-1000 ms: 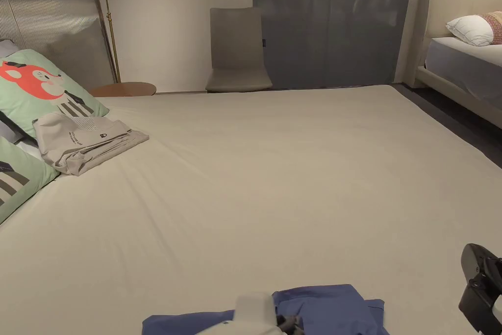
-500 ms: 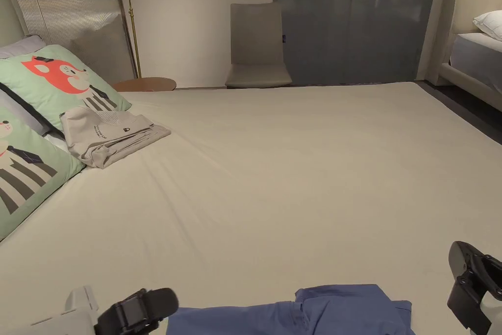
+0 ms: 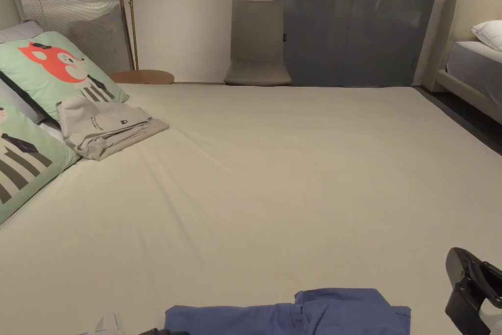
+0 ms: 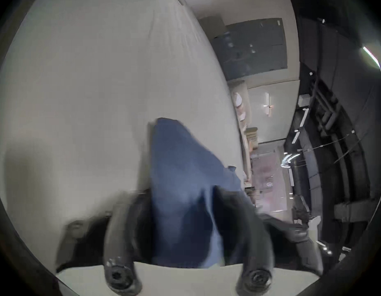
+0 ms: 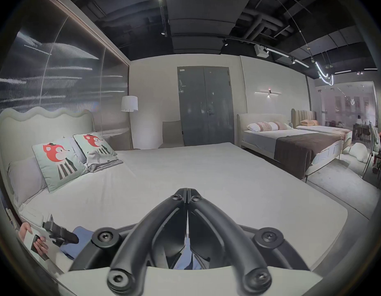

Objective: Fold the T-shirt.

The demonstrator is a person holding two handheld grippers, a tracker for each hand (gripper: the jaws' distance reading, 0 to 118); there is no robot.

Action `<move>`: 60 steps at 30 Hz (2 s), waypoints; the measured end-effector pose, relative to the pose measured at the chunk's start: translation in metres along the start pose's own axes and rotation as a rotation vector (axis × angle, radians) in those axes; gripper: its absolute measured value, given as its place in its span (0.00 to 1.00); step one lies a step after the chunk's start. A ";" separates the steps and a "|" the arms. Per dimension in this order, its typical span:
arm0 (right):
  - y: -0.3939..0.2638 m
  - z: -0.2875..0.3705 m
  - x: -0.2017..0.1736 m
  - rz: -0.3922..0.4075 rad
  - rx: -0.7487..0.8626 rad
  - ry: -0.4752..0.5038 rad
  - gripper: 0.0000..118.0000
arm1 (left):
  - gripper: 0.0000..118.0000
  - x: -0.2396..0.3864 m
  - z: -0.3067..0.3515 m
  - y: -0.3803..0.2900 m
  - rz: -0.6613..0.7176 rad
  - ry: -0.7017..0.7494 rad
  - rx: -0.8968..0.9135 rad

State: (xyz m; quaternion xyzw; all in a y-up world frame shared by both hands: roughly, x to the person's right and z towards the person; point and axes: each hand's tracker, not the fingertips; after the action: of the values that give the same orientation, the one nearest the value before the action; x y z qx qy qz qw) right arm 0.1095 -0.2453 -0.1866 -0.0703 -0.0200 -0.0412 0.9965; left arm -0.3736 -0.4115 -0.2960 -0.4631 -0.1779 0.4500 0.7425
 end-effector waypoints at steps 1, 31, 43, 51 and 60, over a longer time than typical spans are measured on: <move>0.000 0.000 0.000 0.000 0.000 0.000 0.01 | 0.14 -0.003 0.000 -0.001 0.006 0.002 -0.002; 0.000 0.007 -0.003 -0.035 0.023 0.050 0.01 | 0.06 0.113 0.009 -0.002 -0.209 -0.247 0.053; -0.003 0.021 0.031 -0.059 0.021 -0.024 0.01 | 0.69 0.158 -0.114 -0.070 -0.377 0.011 -0.079; -0.007 0.015 0.037 -0.097 0.020 -0.027 0.01 | 0.51 0.183 -0.075 -0.096 -0.641 0.306 0.344; -0.012 0.013 0.034 -0.090 0.007 -0.010 0.01 | 0.01 0.178 -0.144 -0.145 -0.922 0.604 0.353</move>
State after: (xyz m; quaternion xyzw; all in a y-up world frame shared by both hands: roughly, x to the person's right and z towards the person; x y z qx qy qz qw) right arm 0.1420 -0.2579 -0.1710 -0.0661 -0.0282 -0.0856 0.9937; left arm -0.1078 -0.3638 -0.2732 -0.3147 -0.0637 -0.0491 0.9458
